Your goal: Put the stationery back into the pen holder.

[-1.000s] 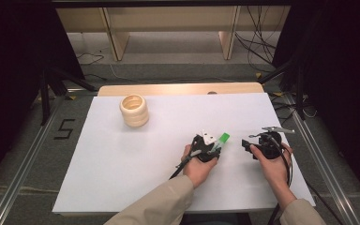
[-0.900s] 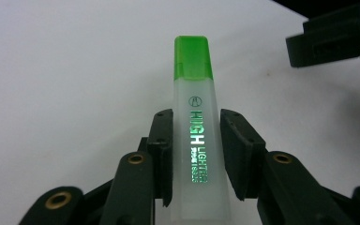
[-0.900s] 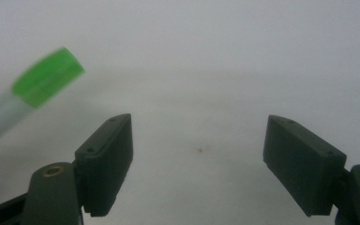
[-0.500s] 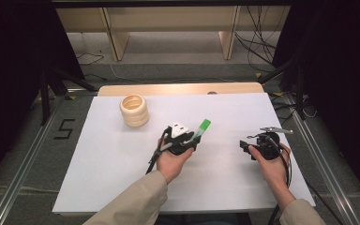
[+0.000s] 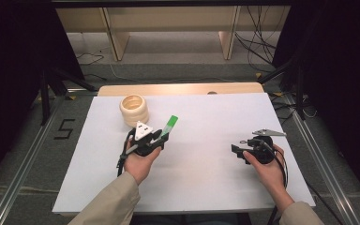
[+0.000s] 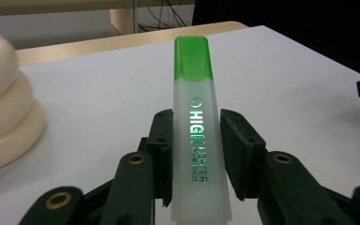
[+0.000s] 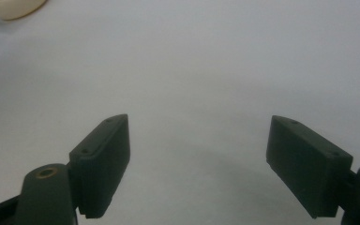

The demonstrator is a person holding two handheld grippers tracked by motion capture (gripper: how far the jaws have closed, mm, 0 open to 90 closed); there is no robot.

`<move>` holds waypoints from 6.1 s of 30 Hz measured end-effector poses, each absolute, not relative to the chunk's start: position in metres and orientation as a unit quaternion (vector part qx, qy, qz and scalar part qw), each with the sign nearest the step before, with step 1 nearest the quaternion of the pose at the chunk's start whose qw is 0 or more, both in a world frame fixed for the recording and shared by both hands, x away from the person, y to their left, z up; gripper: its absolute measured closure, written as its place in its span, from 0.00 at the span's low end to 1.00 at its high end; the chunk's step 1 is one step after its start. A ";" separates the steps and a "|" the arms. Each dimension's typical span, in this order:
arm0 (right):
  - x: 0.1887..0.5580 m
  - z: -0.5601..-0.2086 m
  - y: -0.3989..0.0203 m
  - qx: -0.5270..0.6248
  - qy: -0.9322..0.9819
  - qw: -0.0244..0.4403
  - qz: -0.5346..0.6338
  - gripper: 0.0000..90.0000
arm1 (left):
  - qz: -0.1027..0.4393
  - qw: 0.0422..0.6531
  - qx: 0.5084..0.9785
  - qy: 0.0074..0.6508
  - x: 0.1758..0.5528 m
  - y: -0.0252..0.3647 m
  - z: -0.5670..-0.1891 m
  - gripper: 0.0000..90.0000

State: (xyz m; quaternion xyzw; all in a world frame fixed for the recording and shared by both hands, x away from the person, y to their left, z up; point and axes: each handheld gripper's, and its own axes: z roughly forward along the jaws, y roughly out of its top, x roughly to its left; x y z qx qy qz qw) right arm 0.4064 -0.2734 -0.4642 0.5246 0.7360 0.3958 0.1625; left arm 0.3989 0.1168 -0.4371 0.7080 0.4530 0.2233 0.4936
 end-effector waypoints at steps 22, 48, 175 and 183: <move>0.389 -0.466 -0.260 0.480 0.764 0.150 0.403 0.24 | 0.285 0.490 0.657 0.497 0.408 0.163 -0.422 0.74; 0.386 -0.467 -0.260 0.477 0.766 0.149 0.404 0.24 | 0.326 0.478 0.626 0.522 0.424 0.185 -0.415 0.74; 0.389 -0.468 -0.262 0.481 0.765 0.149 0.402 0.21 | 0.321 0.418 0.668 0.525 0.499 0.196 -0.401 0.33; 0.389 -0.468 -0.262 0.482 0.764 0.150 0.403 0.21 | 0.298 0.417 0.687 0.515 0.482 0.200 -0.400 0.31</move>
